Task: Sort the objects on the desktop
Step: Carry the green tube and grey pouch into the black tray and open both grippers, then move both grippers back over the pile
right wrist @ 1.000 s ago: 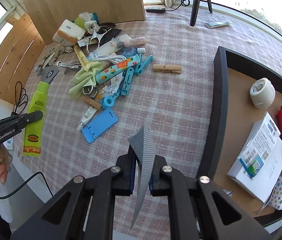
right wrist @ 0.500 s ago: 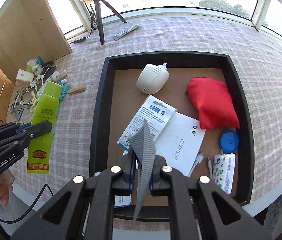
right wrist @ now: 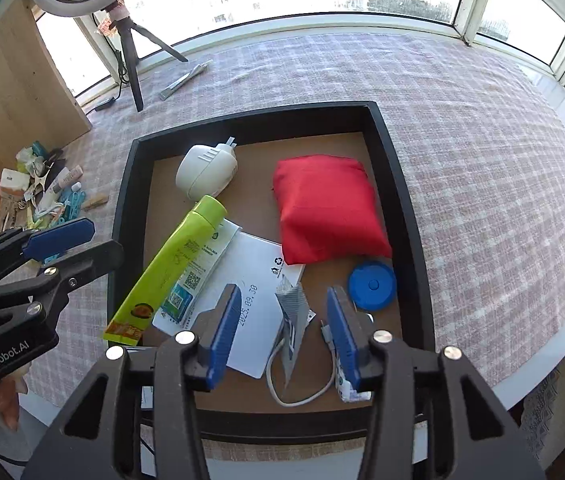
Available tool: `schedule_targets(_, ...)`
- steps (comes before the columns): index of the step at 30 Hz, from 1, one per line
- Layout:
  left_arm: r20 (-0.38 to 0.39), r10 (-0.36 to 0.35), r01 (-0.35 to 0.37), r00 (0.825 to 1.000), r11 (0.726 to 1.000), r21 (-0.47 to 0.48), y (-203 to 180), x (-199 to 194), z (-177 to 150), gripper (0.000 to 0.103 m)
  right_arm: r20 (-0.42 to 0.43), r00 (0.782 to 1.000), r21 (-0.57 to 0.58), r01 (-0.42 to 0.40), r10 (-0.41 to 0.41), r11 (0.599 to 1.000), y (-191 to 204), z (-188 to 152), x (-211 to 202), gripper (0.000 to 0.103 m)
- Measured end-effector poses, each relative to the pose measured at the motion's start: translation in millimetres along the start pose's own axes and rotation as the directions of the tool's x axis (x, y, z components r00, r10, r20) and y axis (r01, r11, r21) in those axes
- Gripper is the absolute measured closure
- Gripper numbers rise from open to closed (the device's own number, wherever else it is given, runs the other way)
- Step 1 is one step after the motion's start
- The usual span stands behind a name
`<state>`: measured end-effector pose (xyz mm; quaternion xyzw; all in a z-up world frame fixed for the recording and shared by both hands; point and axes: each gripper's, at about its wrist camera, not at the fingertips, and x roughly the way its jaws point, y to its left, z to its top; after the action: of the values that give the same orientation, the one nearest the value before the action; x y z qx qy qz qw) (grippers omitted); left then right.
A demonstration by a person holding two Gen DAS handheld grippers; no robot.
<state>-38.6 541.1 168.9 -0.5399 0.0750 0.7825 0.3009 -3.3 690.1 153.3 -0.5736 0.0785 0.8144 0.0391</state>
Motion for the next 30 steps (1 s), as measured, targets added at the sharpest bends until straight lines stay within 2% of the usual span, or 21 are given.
schedule_targets(6, -0.009, 0.027, -0.027, 1.000, 0.999, -0.043, 22, 1, -5, 0.063, 0.005, 1.000, -0.024, -0.011, 0.011, 1.000, 11, 7, 6, 0.058)
schedule_targets(16, -0.015, 0.089, -0.090, 0.996, 0.983, -0.162, 95, -12, -26, 0.064, 0.004, 0.997, -0.116, -0.070, 0.071, 0.991, 63, 26, 13, 0.058)
schedule_targets(22, -0.022, 0.136, -0.138, 0.990, 0.959, -0.248, 150, -26, -44, 0.064, -0.011, 0.995, -0.192, -0.103, 0.102, 0.976, 106, 36, 22, 0.058)
schedule_targets(30, -0.028, 0.190, -0.187, 0.981, 0.911, -0.368, 222, -46, -74, 0.064, -0.042, 0.990, -0.308, -0.143, 0.137, 0.941, 166, 50, 38, 0.058)
